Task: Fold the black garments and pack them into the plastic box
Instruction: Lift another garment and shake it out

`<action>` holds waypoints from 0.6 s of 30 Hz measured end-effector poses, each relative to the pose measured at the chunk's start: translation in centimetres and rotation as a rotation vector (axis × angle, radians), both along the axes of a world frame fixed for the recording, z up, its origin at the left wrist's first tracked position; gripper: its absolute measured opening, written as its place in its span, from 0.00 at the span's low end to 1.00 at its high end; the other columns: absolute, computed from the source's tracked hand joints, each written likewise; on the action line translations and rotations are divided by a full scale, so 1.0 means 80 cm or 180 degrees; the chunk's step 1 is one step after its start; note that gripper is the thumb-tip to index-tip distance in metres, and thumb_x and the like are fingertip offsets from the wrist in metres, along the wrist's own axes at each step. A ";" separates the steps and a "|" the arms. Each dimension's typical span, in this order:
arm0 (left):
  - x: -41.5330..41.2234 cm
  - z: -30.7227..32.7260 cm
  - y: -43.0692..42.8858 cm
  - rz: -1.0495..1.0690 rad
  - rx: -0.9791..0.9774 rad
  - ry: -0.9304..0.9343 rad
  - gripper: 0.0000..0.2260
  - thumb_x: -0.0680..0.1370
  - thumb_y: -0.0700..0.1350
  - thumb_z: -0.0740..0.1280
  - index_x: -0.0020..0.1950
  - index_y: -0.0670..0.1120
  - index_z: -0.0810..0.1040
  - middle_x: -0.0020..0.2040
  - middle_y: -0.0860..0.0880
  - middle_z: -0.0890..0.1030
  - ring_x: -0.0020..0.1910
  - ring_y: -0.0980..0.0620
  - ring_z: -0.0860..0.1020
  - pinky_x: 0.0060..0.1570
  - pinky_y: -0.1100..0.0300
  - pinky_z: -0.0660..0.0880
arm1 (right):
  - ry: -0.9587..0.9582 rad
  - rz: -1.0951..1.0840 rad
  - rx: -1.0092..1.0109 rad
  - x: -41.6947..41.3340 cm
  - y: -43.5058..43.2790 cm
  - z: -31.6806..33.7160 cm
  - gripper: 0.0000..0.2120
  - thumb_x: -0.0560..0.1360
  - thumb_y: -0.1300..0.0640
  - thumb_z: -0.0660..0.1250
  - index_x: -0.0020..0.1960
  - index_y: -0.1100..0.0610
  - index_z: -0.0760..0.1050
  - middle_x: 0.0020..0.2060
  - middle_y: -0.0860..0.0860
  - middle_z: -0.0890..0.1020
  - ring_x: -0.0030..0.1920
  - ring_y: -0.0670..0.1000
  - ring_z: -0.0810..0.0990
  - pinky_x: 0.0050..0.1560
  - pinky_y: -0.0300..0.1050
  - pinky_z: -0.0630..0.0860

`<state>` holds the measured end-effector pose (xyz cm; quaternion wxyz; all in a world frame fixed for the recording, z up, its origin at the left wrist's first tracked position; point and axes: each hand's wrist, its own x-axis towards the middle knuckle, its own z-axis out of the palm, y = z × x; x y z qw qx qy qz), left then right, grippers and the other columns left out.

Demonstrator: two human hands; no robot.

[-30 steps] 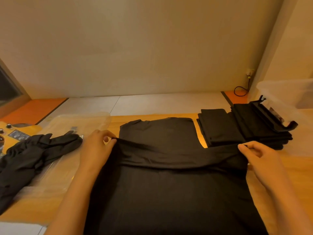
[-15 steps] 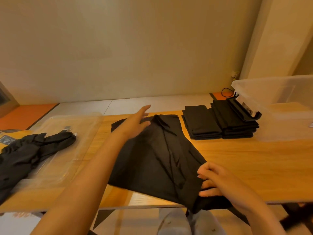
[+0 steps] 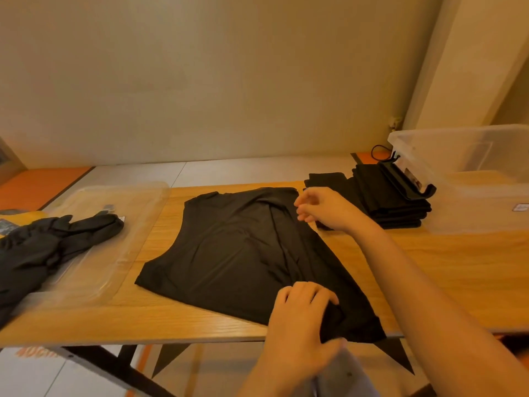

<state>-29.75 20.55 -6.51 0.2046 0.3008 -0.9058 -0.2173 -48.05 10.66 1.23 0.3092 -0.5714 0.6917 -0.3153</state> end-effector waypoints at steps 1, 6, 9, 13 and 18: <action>0.006 -0.001 -0.005 0.0007 0.0232 0.0123 0.21 0.70 0.59 0.70 0.60 0.58 0.71 0.56 0.64 0.69 0.59 0.66 0.65 0.62 0.64 0.63 | 0.0154 0.0082 -0.0047 -0.001 -0.017 -0.007 0.07 0.79 0.59 0.63 0.55 0.54 0.76 0.50 0.52 0.82 0.50 0.48 0.81 0.54 0.46 0.79; 0.037 0.005 -0.025 0.0145 0.1209 0.0521 0.21 0.72 0.52 0.73 0.61 0.62 0.68 0.58 0.65 0.74 0.60 0.65 0.71 0.60 0.64 0.70 | 0.0421 0.0299 -0.0119 0.008 -0.081 -0.038 0.14 0.80 0.57 0.63 0.65 0.55 0.73 0.62 0.52 0.75 0.61 0.51 0.74 0.55 0.41 0.70; 0.053 0.010 -0.028 0.0171 0.1423 0.0731 0.22 0.71 0.49 0.75 0.61 0.60 0.70 0.57 0.63 0.76 0.61 0.64 0.73 0.61 0.63 0.70 | 0.0722 0.0368 -0.0096 0.018 -0.111 -0.053 0.18 0.80 0.54 0.62 0.69 0.54 0.69 0.67 0.54 0.71 0.62 0.54 0.73 0.63 0.48 0.71; 0.075 0.013 -0.034 0.0278 0.1616 0.0917 0.23 0.70 0.45 0.76 0.61 0.55 0.71 0.58 0.62 0.78 0.62 0.64 0.74 0.64 0.60 0.69 | 0.1210 0.0189 -0.0090 0.032 -0.141 -0.061 0.23 0.79 0.48 0.62 0.71 0.54 0.66 0.64 0.54 0.74 0.61 0.56 0.74 0.59 0.52 0.74; 0.111 0.017 -0.041 0.0626 0.1729 0.1192 0.20 0.73 0.41 0.74 0.60 0.56 0.72 0.58 0.60 0.80 0.60 0.60 0.77 0.55 0.54 0.78 | 0.1668 0.0041 0.0074 0.042 -0.158 -0.059 0.18 0.78 0.49 0.66 0.65 0.54 0.73 0.60 0.55 0.78 0.57 0.58 0.77 0.52 0.52 0.77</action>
